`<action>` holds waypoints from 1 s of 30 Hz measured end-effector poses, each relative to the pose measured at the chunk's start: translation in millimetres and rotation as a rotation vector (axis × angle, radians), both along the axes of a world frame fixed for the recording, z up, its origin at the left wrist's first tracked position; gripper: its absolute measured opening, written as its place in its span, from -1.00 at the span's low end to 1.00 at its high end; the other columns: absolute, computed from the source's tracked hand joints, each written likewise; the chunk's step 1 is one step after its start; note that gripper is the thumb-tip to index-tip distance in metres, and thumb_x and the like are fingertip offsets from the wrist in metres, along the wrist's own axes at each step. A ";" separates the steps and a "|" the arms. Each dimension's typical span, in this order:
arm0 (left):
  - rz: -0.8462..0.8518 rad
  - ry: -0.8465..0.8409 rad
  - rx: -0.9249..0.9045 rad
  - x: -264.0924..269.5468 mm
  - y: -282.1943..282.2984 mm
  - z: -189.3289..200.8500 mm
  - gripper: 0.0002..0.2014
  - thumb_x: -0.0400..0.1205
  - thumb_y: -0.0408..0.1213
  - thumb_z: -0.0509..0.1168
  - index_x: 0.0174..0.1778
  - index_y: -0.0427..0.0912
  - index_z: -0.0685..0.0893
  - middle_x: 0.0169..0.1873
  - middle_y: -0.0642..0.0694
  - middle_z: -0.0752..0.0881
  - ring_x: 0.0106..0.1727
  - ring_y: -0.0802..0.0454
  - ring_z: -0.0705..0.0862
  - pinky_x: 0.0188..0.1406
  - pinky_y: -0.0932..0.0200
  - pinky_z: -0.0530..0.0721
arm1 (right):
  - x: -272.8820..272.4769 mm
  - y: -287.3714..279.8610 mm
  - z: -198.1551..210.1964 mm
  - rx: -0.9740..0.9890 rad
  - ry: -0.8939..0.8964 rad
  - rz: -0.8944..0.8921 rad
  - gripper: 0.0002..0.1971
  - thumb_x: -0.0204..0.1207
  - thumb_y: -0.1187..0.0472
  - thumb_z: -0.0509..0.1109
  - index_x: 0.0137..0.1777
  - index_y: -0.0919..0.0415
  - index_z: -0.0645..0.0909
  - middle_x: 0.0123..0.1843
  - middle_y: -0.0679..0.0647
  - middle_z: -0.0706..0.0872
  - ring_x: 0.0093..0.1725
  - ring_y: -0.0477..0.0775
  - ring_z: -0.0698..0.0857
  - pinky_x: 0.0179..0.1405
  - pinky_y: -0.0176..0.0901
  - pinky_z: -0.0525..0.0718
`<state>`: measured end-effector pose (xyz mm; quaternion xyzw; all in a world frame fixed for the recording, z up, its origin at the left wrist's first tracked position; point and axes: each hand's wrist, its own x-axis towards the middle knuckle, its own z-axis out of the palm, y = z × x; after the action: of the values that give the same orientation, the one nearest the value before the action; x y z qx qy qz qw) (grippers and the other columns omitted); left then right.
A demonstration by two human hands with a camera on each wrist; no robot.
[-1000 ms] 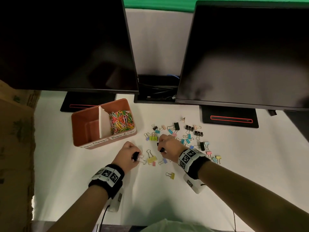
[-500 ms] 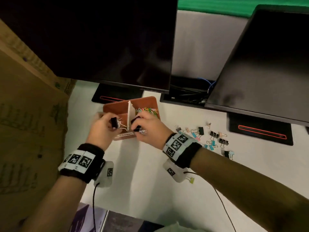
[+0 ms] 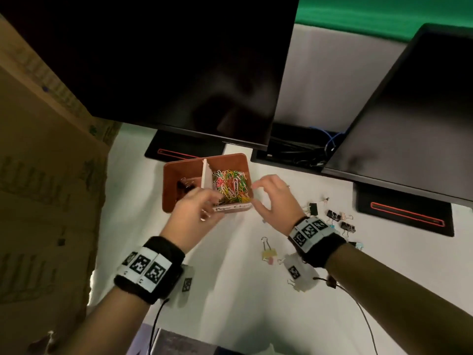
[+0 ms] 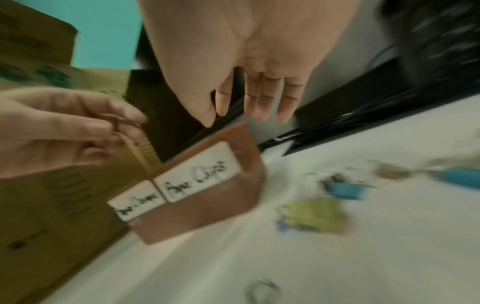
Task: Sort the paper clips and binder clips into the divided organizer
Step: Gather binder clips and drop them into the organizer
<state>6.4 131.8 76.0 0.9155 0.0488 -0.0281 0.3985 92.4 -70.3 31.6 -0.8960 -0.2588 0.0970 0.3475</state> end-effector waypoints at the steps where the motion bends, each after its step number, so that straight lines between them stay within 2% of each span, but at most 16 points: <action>1: -0.046 0.020 -0.015 0.2 -14.0 -5.4 -0.73 0.48 -0.28 0.45 0.07 0.00 0.63 -0.07 0.14 0.56 -0.19 0.23 0.64 -0.23 0.41 0.61 | 2.3 -17.9 -8.1 -0.042 0.009 -0.043 -0.72 0.53 0.11 0.37 0.22 0.09 0.55 0.24 0.03 0.53 0.26 0.02 0.50 0.36 -0.08 0.49; 3: -0.126 0.096 -0.038 0.1 -42.0 -19.8 -0.70 0.50 -0.24 0.43 0.13 0.01 0.60 0.01 0.09 0.55 -0.16 0.20 0.61 -0.19 0.35 0.60 | 6.6 -47.4 -19.6 -0.109 0.049 -0.077 -0.68 0.50 0.11 0.41 0.24 0.07 0.53 0.25 0.03 0.53 0.27 0.06 0.50 0.38 -0.05 0.47; 5: -0.201 0.191 -0.032 0.9 -68.0 -38.3 -0.61 0.50 -0.18 0.42 0.24 0.04 0.54 0.13 0.08 0.48 -0.06 0.16 0.58 -0.09 0.35 0.56 | 11.0 -65.5 -27.3 -0.207 0.099 -0.035 -0.58 0.48 0.11 0.43 0.33 0.03 0.47 0.34 0.04 0.50 0.34 0.10 0.48 0.42 0.02 0.45; 7: -0.235 0.252 -0.021 4.7 -89.2 -57.6 -0.53 0.50 -0.15 0.40 0.33 0.07 0.47 0.28 0.04 0.39 0.14 0.07 0.53 0.14 0.22 0.55 | 14.6 -73.3 -32.4 -0.348 0.168 0.047 -0.43 0.48 0.12 0.42 0.48 0.00 0.35 0.52 0.08 0.37 0.48 0.16 0.38 0.51 0.06 0.37; 9: -0.222 0.284 0.026 12.1 -104.3 -73.3 -0.46 0.50 -0.15 0.38 0.41 0.08 0.39 0.44 0.00 0.26 0.36 -0.06 0.43 0.38 0.06 0.46 | 18.6 -73.3 -35.6 -0.453 0.222 0.118 -0.33 0.49 0.18 0.40 0.57 -0.04 0.22 0.64 0.11 0.19 0.57 0.20 0.25 0.57 0.08 0.27; 11: -0.186 0.314 0.086 20.2 -115.0 -85.9 -0.39 0.51 -0.11 0.36 0.47 0.04 0.30 0.55 -0.01 0.12 0.49 -0.14 0.31 0.47 -0.02 0.39 | 22.7 -69.1 -38.5 -0.510 0.246 0.174 -0.28 0.49 0.26 0.37 0.60 -0.07 0.16 0.68 0.10 0.08 0.60 0.24 0.19 0.59 0.09 0.25; 13: -0.159 0.337 0.155 27.0 -123.2 -95.0 -0.37 0.53 -0.05 0.33 0.50 0.02 0.25 0.58 -0.02 0.06 0.54 -0.18 0.23 0.50 -0.11 0.37 | 26.5 -65.4 -40.6 -0.543 0.270 0.221 -0.28 0.50 0.32 0.34 0.61 -0.08 0.14 0.69 0.10 0.04 0.61 0.27 0.17 0.59 0.09 0.23; 15: -0.125 0.347 0.192 32.6 -128.1 -101.9 -0.41 0.54 -0.02 0.32 0.47 -0.01 0.30 0.55 -0.05 0.14 0.53 -0.19 0.25 0.49 -0.15 0.39 | 28.3 -62.8 -43.1 -0.581 0.259 0.268 -0.34 0.53 0.32 0.31 0.59 -0.05 0.21 0.67 0.11 0.07 0.59 0.30 0.18 0.59 0.09 0.19; 18: -0.059 0.322 0.166 37.5 -130.9 -106.9 -0.53 0.52 -0.08 0.37 0.32 -0.09 0.48 0.43 -0.09 0.28 0.44 -0.14 0.36 0.47 -0.08 0.41 | 24.2 -62.4 -51.3 -0.543 0.216 0.271 -0.49 0.55 0.34 0.27 0.50 0.01 0.41 0.61 0.12 0.23 0.51 0.27 0.29 0.54 0.06 0.25; 20: -0.040 0.310 0.125 38.0 -129.2 -108.4 -0.57 0.50 -0.16 0.41 0.28 -0.12 0.52 0.35 -0.08 0.34 0.37 -0.09 0.41 0.46 -0.04 0.44 | 19.3 -64.9 -56.7 -0.441 0.222 0.233 -0.57 0.56 0.35 0.27 0.41 0.06 0.53 0.49 0.16 0.40 0.42 0.26 0.41 0.47 0.02 0.34; 22: -0.029 0.312 0.087 36.8 -124.7 -109.5 -0.62 0.48 -0.26 0.44 0.20 -0.16 0.55 0.20 -0.09 0.41 0.22 -0.07 0.49 0.36 0.02 0.51 | 15.9 -68.2 -60.4 -0.360 0.224 0.198 -0.67 0.57 0.34 0.30 0.31 0.16 0.62 0.32 0.21 0.52 0.30 0.27 0.53 0.33 -0.03 0.46; 25: -0.034 0.294 0.103 34.6 -117.3 -112.7 -0.78 0.48 -0.37 0.42 0.02 -0.24 0.63 0.02 -0.12 0.48 0.03 -0.12 0.57 0.18 0.05 0.57 | 14.2 -71.5 -61.5 -0.334 0.269 0.160 -0.72 0.56 0.31 0.32 0.25 0.20 0.66 0.24 0.20 0.53 0.21 0.22 0.58 0.23 -0.10 0.52; 28: -0.062 0.280 0.118 32.9 -112.7 -114.8 -0.87 0.49 -0.39 0.41 -0.07 -0.23 0.67 -0.08 -0.05 0.45 -0.04 -0.11 0.58 0.08 0.17 0.54 | 12.9 -71.2 -60.8 -0.339 0.300 0.148 -0.71 0.55 0.32 0.32 0.24 0.20 0.66 0.24 0.18 0.51 0.18 0.20 0.58 0.20 -0.14 0.53; 30: -0.079 0.259 0.117 32.0 -110.3 -116.0 -0.88 0.48 -0.39 0.41 -0.09 -0.23 0.68 -0.11 -0.04 0.46 -0.07 -0.09 0.58 0.05 0.16 0.56 | 11.1 -71.0 -60.3 -0.348 0.314 0.141 -0.70 0.54 0.33 0.31 0.25 0.19 0.65 0.25 0.17 0.49 0.18 0.20 0.59 0.19 -0.14 0.54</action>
<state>38.4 21.5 -40.0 0.9270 0.0654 -0.1589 0.3334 103.5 -141.4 -28.7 -0.8961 -0.2429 0.3023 0.2161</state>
